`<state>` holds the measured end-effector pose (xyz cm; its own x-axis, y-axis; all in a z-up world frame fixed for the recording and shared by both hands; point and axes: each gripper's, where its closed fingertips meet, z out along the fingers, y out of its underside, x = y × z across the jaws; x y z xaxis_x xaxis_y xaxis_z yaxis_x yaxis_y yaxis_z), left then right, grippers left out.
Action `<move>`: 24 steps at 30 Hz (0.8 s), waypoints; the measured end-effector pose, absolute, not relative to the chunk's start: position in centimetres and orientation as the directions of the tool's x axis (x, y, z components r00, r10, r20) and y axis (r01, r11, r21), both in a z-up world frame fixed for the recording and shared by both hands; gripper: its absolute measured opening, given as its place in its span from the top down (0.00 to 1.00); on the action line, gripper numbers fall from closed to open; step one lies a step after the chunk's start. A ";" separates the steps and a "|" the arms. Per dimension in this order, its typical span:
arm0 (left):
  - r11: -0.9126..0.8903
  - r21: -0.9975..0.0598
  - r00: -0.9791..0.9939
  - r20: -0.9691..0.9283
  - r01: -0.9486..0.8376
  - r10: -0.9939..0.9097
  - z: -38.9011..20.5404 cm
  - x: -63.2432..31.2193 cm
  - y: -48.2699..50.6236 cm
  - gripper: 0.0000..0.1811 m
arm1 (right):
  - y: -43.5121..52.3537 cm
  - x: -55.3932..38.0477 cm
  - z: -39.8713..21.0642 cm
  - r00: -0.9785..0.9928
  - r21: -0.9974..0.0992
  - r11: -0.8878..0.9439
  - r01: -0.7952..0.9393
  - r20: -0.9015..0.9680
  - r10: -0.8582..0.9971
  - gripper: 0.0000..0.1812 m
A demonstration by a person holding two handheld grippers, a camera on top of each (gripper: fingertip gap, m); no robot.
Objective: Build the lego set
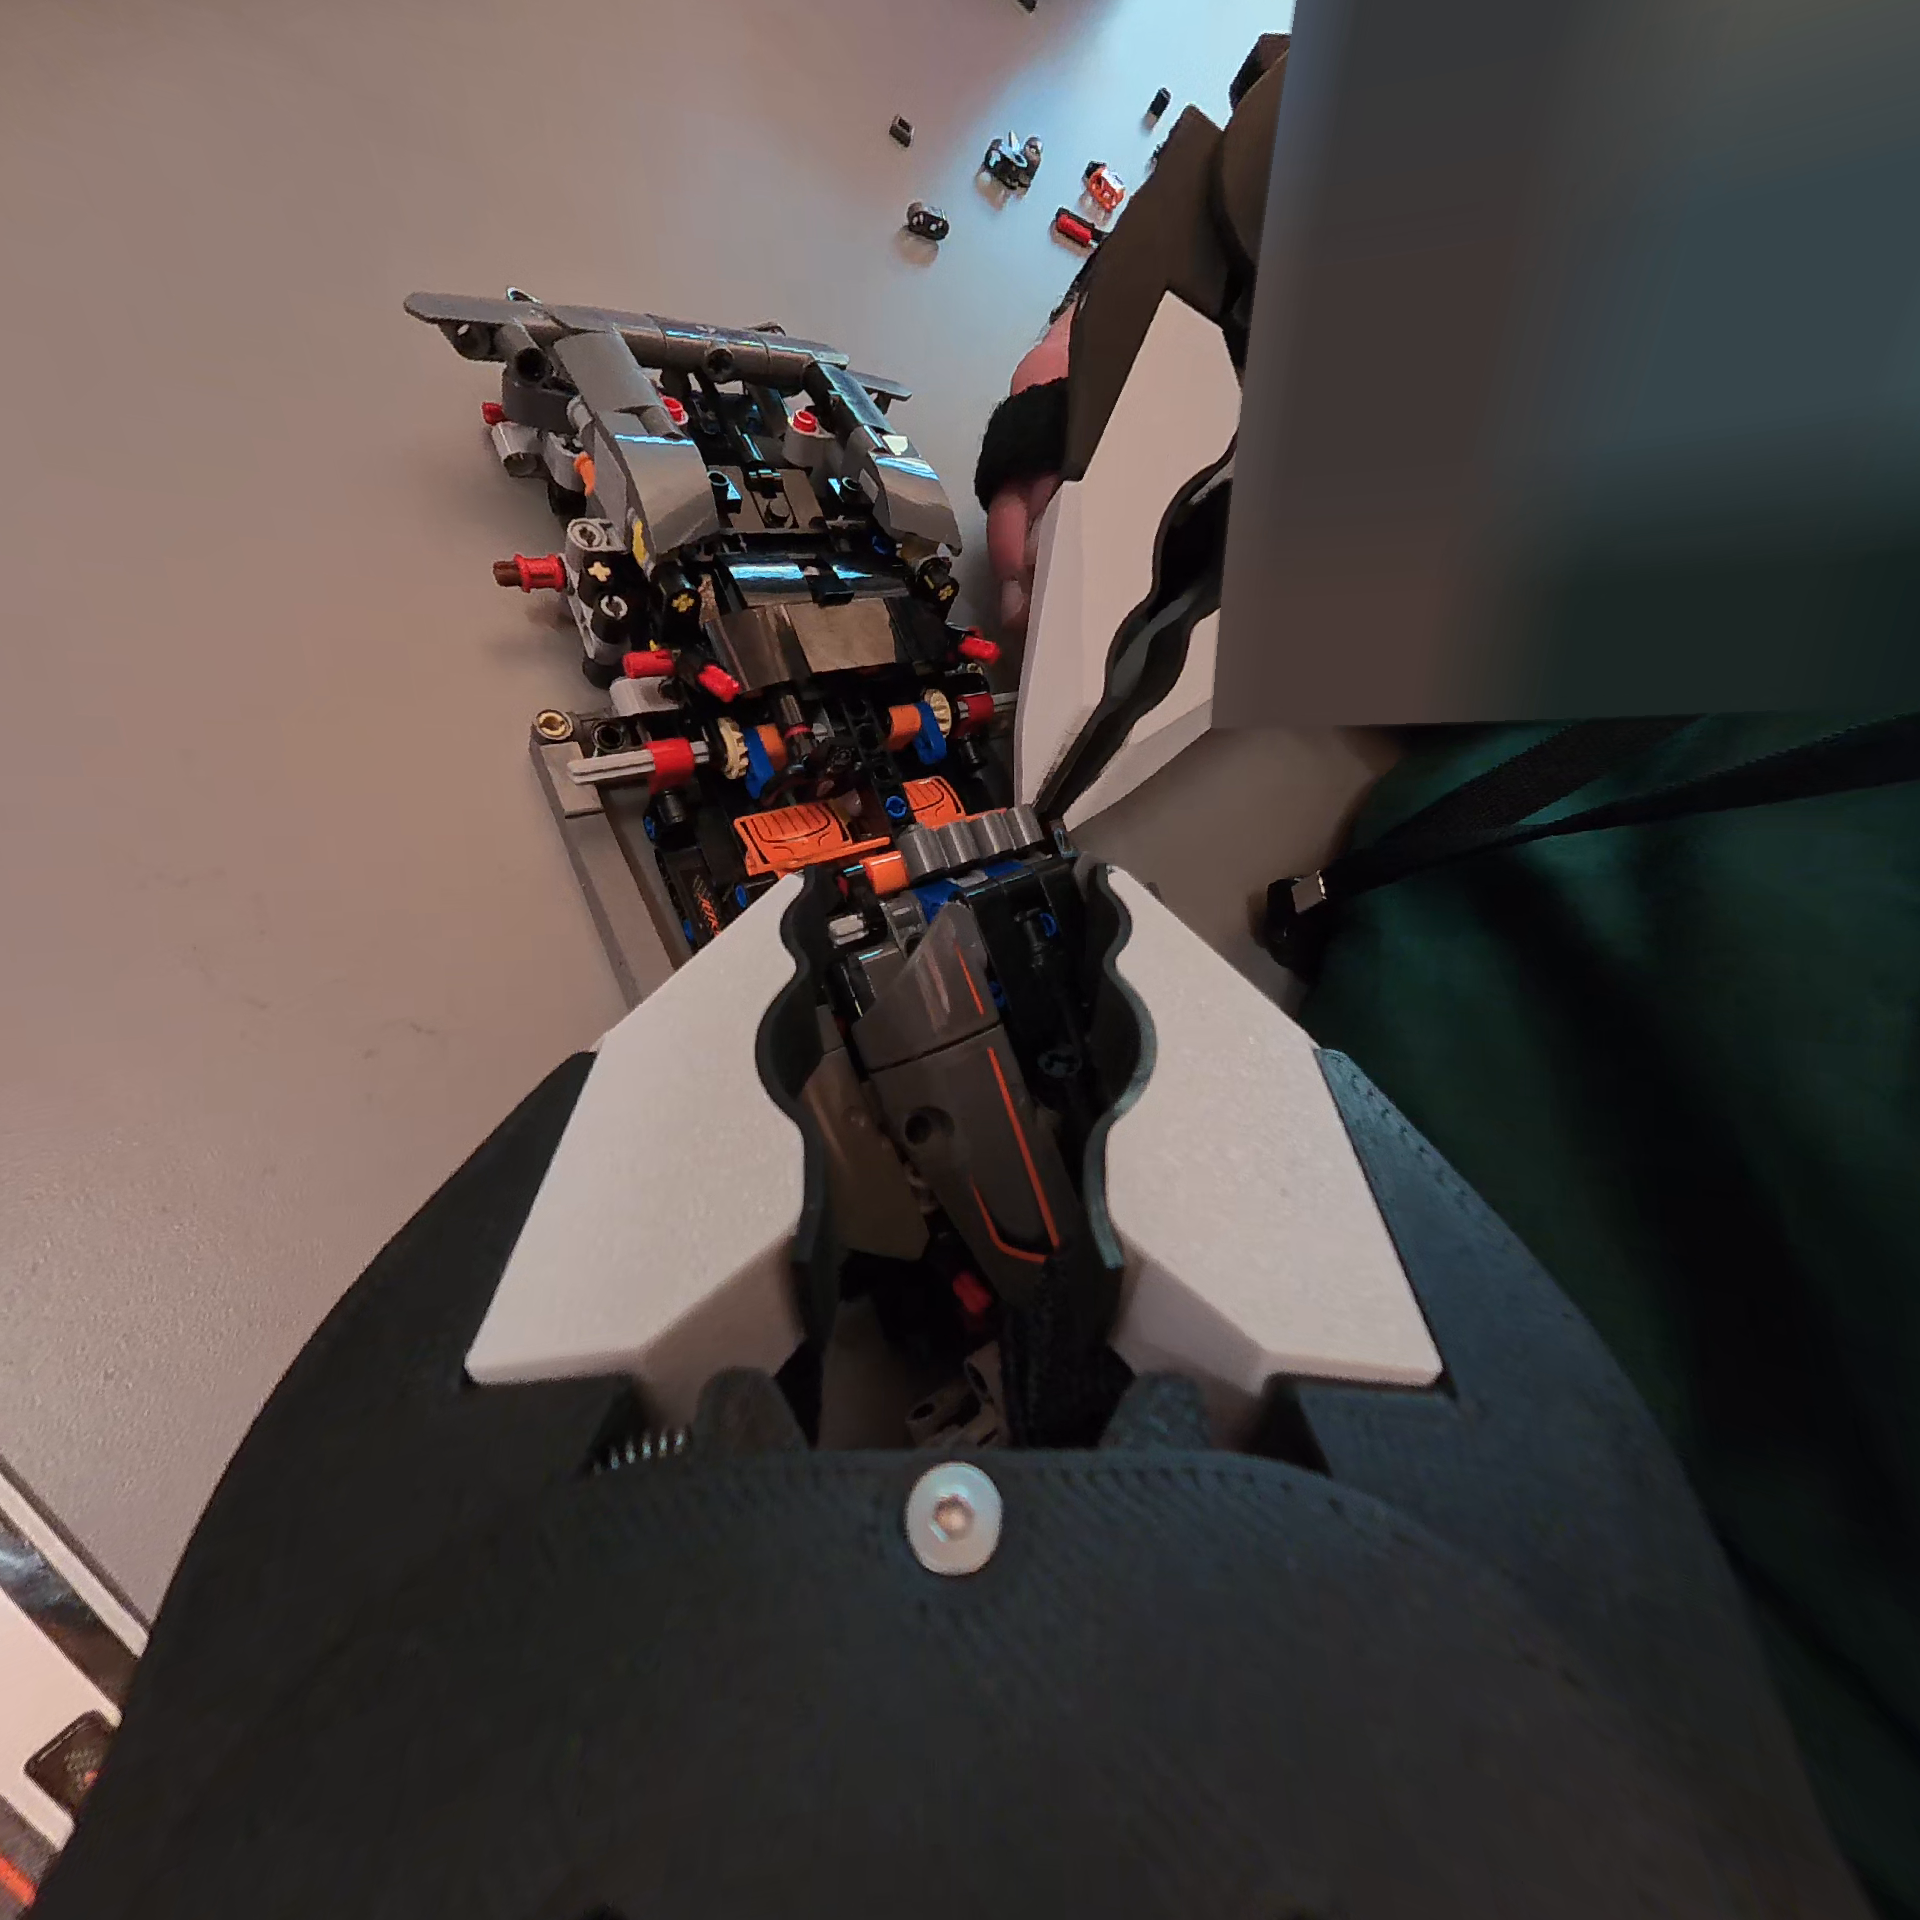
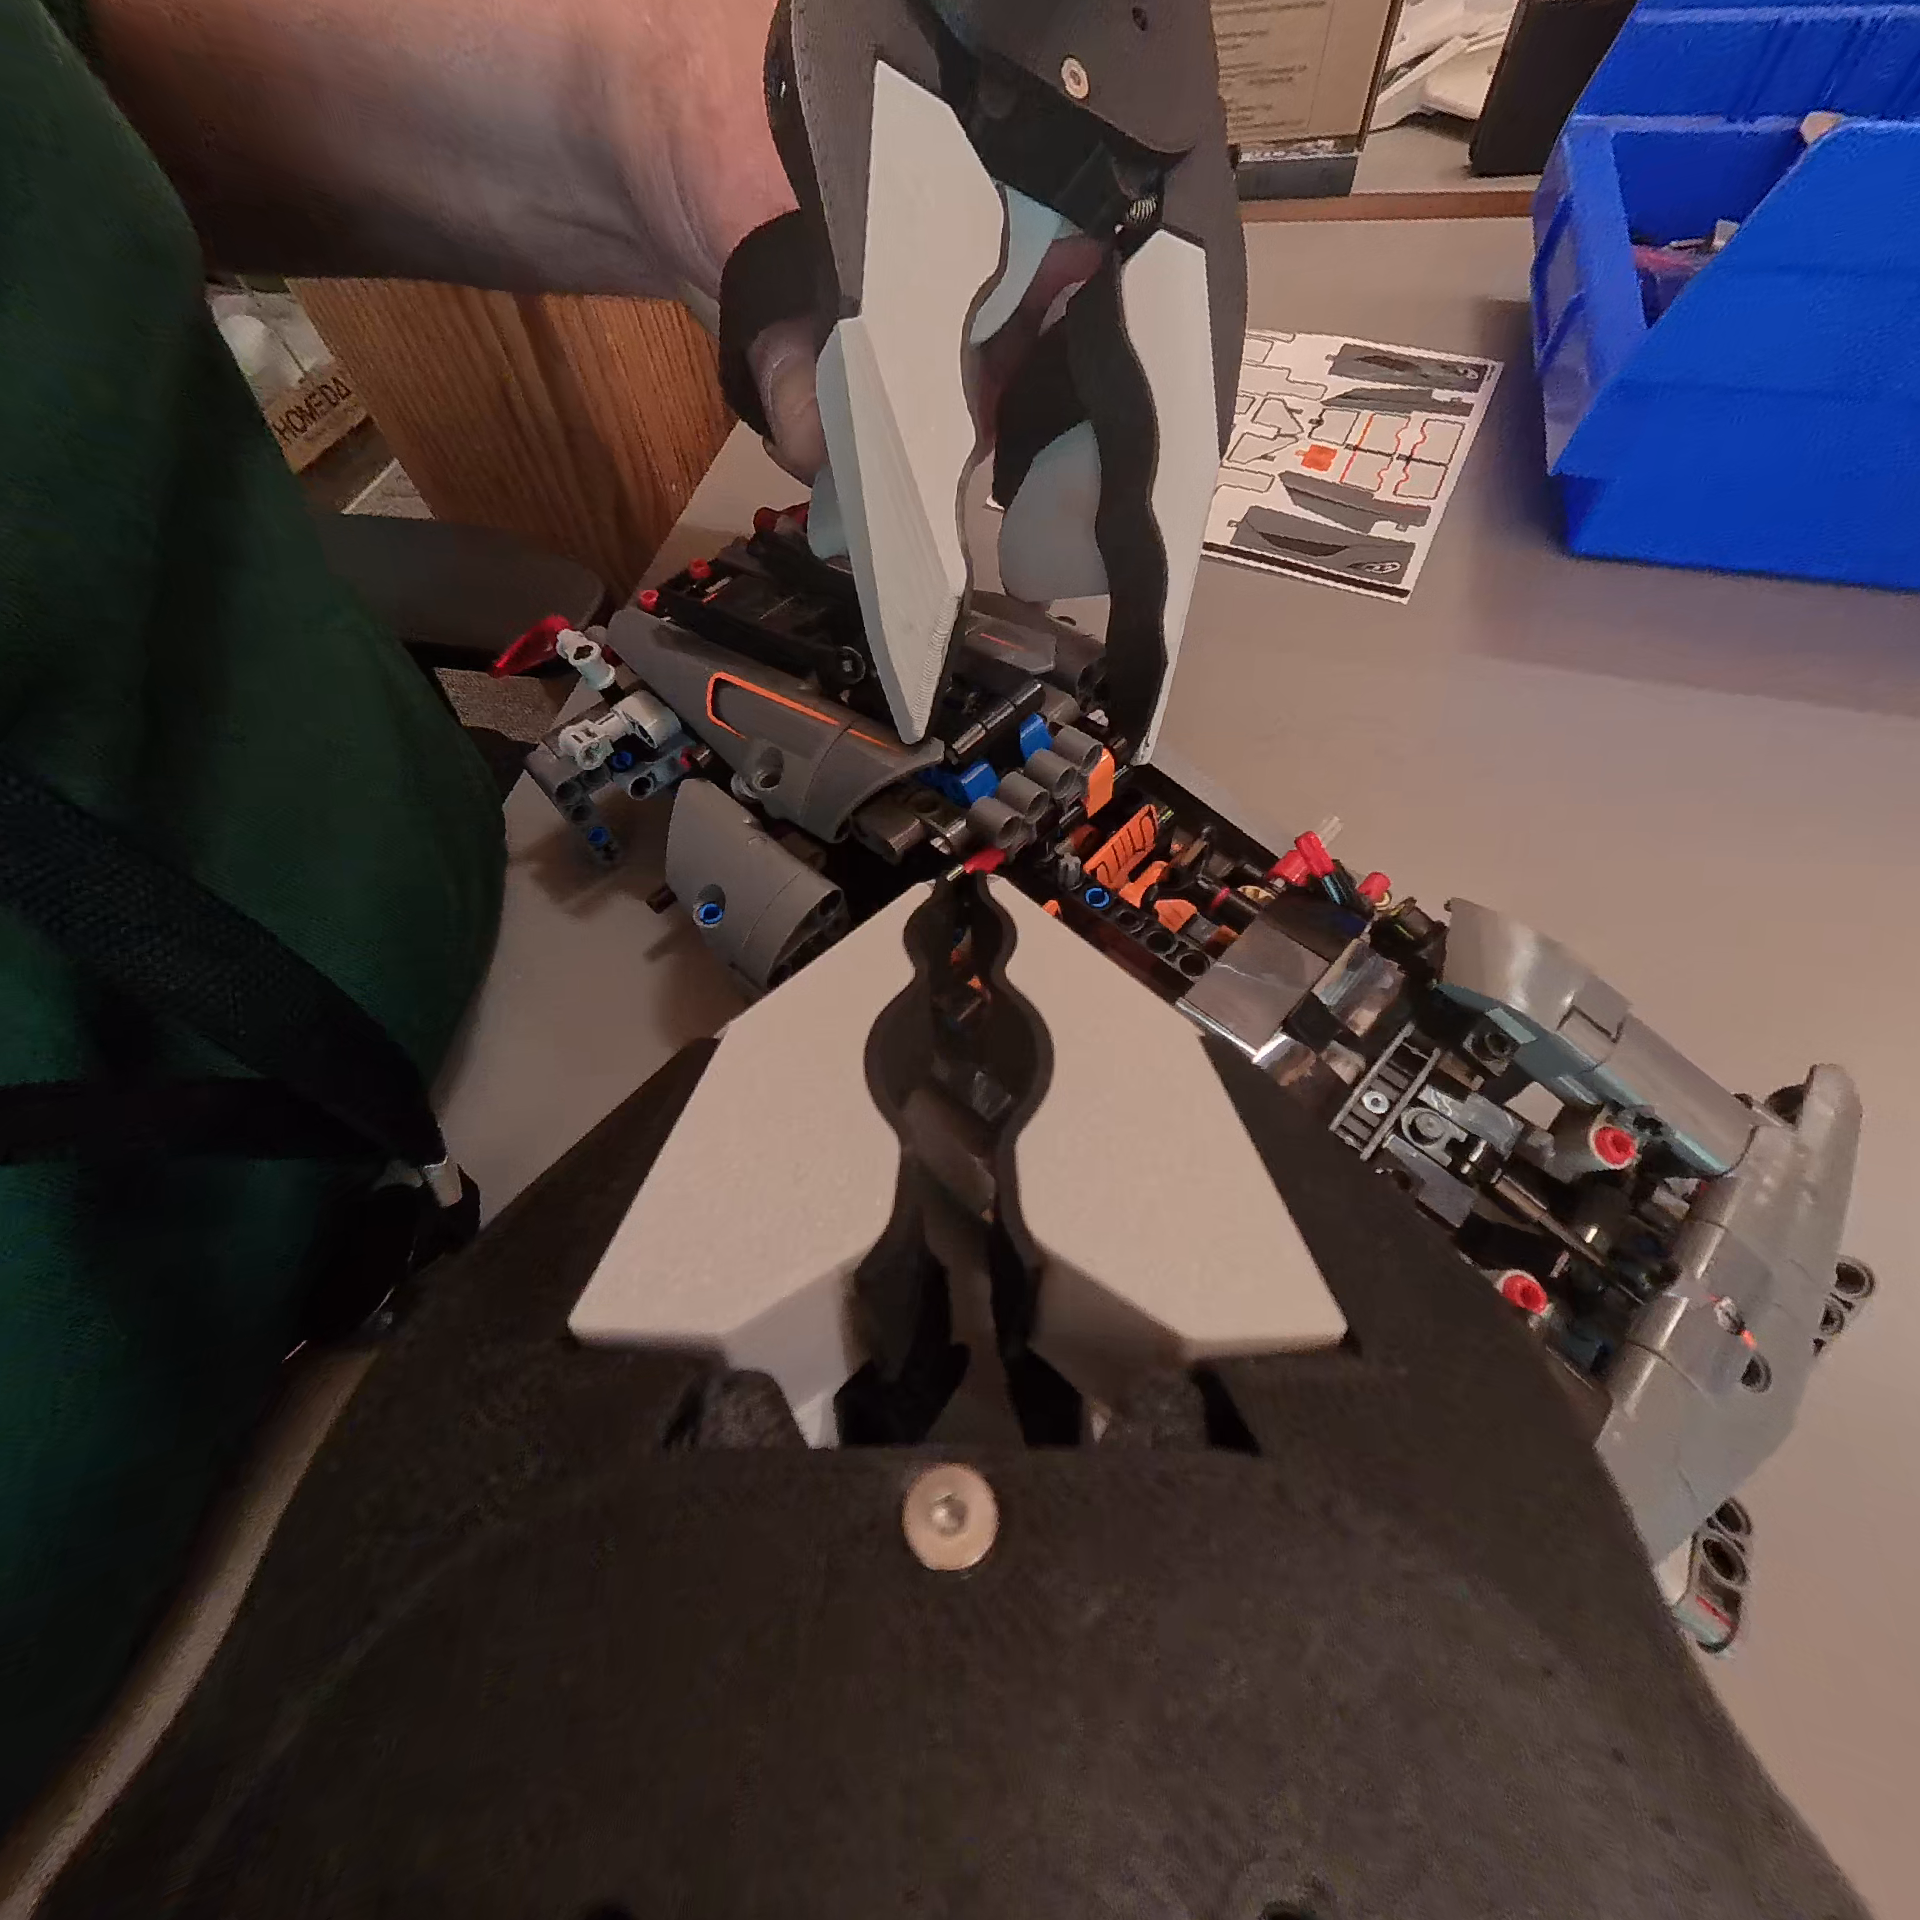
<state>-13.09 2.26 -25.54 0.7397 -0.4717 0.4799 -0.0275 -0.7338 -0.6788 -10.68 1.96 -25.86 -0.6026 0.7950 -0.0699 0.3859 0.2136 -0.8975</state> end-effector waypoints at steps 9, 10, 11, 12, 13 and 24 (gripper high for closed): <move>-0.730 -0.683 0.738 0.478 -0.028 -0.476 -25.5 -13.2 2.4 0.74 | 1.9 -10.8 -25.9 -0.605 -0.902 0.240 0.359 -0.029 0.795 0.99; -0.729 -0.684 0.734 0.482 -0.026 -0.478 -25.5 -13.2 2.4 0.74 | 1.9 -10.8 -25.9 -0.607 -0.903 0.247 0.351 -0.018 0.794 0.99; -0.728 -0.685 0.728 0.490 -0.019 -0.480 -25.5 -13.3 2.4 0.75 | 1.9 -10.8 -25.8 -0.610 -0.905 0.252 0.344 -0.012 0.792 0.99; -0.730 -0.684 0.723 0.499 -0.010 -0.477 -25.4 -13.3 2.5 0.76 | 1.9 -10.8 -25.8 -0.612 -0.905 0.254 0.341 -0.009 0.790 0.99; -0.733 -0.681 0.721 0.504 -0.007 -0.475 -25.4 -13.4 2.5 0.76 | 2.0 -10.8 -25.8 -0.615 -0.905 0.259 0.337 -0.003 0.788 0.99; -0.719 -0.695 0.701 0.507 -0.011 -0.501 -25.5 -13.2 2.7 0.74 | 1.9 -10.2 -27.1 -0.631 -0.867 0.338 0.365 0.036 0.775 1.00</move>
